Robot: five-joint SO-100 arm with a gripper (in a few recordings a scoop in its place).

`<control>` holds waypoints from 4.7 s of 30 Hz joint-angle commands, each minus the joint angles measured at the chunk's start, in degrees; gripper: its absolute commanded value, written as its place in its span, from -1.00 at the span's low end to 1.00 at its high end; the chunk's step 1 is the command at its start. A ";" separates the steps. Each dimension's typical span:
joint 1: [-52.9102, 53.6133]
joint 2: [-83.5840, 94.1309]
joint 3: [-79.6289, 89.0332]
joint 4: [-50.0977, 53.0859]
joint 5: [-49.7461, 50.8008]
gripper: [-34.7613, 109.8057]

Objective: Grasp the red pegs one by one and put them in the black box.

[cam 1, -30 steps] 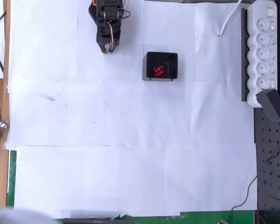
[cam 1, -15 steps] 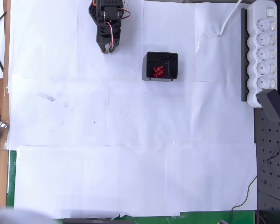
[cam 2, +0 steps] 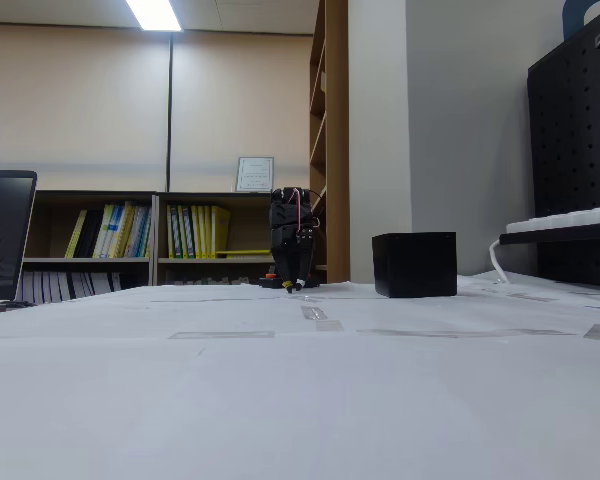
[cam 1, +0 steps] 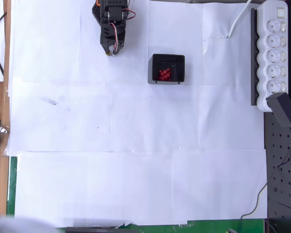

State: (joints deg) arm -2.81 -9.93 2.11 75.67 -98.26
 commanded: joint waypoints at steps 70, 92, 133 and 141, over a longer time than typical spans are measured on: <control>-0.26 -0.88 -0.70 0.35 -0.09 -0.52; -3.96 -0.88 -0.70 -0.70 -10.72 -0.52; -4.04 -0.88 -0.70 -0.79 -11.07 -0.52; -4.04 -0.88 -0.70 -0.79 -11.07 -0.52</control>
State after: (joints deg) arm -5.71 -10.02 2.11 74.62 -108.81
